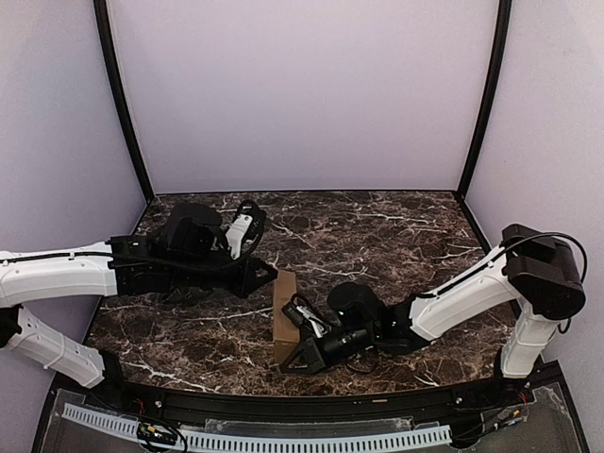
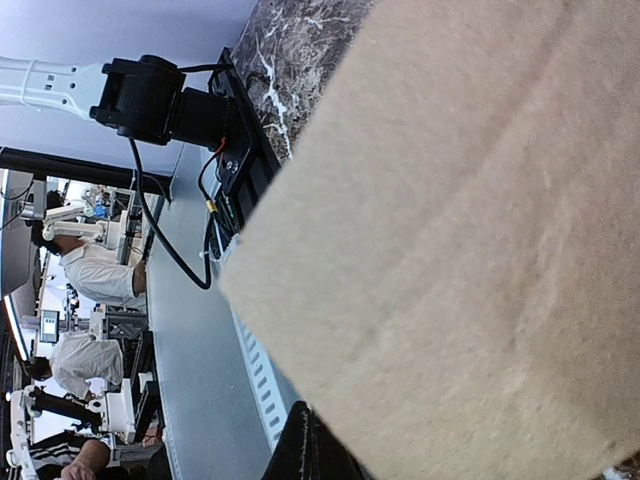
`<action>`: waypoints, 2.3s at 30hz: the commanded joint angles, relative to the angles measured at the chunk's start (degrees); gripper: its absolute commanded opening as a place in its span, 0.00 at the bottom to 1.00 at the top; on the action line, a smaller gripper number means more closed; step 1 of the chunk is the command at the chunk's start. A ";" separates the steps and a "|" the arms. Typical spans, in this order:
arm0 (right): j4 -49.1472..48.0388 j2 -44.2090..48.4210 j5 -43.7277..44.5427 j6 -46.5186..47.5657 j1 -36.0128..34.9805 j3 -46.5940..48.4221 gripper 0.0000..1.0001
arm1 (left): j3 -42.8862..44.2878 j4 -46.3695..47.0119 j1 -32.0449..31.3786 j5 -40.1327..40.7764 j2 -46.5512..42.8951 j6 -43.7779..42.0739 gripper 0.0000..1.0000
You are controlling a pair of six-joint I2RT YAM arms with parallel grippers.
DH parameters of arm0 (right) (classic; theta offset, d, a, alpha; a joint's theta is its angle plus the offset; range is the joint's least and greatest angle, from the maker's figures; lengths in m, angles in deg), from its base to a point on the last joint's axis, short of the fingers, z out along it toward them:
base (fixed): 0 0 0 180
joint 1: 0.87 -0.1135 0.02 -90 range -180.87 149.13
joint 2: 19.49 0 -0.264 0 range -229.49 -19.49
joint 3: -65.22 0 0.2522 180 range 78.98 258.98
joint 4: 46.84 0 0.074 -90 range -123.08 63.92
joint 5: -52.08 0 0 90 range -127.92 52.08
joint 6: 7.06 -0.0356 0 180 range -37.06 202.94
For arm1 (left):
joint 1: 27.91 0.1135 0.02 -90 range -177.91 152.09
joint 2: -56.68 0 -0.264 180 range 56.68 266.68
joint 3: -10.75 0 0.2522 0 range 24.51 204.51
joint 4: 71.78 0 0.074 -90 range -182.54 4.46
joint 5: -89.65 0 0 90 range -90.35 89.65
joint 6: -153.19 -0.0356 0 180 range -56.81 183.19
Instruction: Fold the paper box
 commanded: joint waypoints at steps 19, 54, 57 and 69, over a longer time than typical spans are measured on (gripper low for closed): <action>10.31 15.27 19.10 7.42 -1.40 0.39 0.00 | 3.01 21.51 14.27 -25.01 18.23 6.71 0.01; 13.60 9.00 17.52 13.05 -1.96 10.81 0.00 | -12.16 38.80 17.18 -29.27 26.91 15.68 0.01; 13.36 7.96 17.39 13.47 -1.98 11.21 0.00 | -13.08 40.02 17.18 -29.56 27.17 16.22 0.01; 3.68 0.92 14.54 6.97 -1.37 1.43 0.00 | -14.24 41.72 17.18 -29.71 27.91 17.35 0.01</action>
